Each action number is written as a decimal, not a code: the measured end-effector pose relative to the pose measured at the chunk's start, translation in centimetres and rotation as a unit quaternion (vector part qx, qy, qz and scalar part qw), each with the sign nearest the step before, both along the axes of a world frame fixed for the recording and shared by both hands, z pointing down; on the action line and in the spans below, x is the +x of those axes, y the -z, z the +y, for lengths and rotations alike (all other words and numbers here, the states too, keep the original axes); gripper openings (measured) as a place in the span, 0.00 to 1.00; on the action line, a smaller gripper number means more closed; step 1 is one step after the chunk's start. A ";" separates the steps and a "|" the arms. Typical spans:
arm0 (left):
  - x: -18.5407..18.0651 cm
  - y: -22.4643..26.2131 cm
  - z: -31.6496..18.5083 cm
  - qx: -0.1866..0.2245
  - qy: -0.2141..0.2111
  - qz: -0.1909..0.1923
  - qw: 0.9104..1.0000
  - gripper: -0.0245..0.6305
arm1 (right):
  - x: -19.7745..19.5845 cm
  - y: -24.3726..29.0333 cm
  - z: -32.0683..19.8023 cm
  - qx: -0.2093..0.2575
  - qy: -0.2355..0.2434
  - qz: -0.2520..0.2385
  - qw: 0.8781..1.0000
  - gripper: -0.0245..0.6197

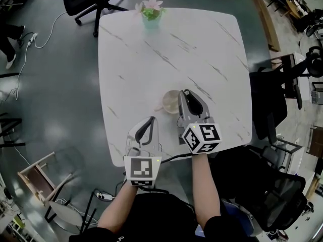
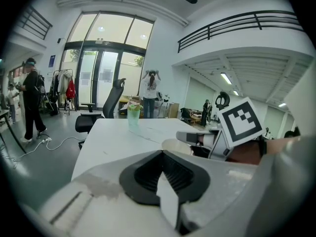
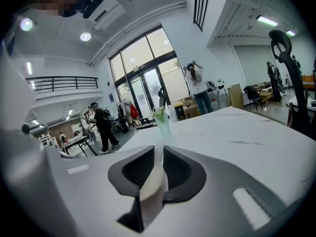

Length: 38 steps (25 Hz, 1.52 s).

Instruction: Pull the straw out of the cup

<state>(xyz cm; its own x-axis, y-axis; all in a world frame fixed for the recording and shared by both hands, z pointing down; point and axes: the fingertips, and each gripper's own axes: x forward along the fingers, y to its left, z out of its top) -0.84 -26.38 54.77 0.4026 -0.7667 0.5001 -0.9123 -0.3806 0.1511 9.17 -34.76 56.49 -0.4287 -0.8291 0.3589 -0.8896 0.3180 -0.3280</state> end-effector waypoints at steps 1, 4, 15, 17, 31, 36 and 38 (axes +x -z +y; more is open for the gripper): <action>0.0 0.2 0.0 0.002 0.000 0.000 1.000 0.04 | 0.0 0.2 0.0 0.002 -0.001 0.000 1.000 0.12; 0.1 1.0 0.1 0.010 0.000 0.000 1.000 0.04 | 0.2 1.2 0.2 0.012 -0.003 -0.002 1.000 0.11; 0.8 5.8 1.5 0.051 -0.002 0.000 0.999 0.04 | 0.8 8.7 2.8 0.080 -0.007 -0.017 0.997 0.11; 1.0 7.0 2.0 0.062 -0.003 0.000 0.998 0.04 | 0.9 10.3 3.8 0.094 -0.008 -0.020 0.995 0.10; 1.7 13.9 6.1 0.138 -0.010 0.003 0.990 0.04 | 1.6 18.5 12.1 0.163 -0.006 -0.020 0.986 0.10; 2.3 16.1 6.8 0.167 -0.012 0.009 0.986 0.04 | 1.9 20.6 14.7 0.188 0.004 -0.008 0.982 0.10; 2.5 16.9 7.0 0.178 -0.013 0.010 0.984 0.04 | 2.2 21.3 15.6 0.196 0.002 -0.005 0.981 0.10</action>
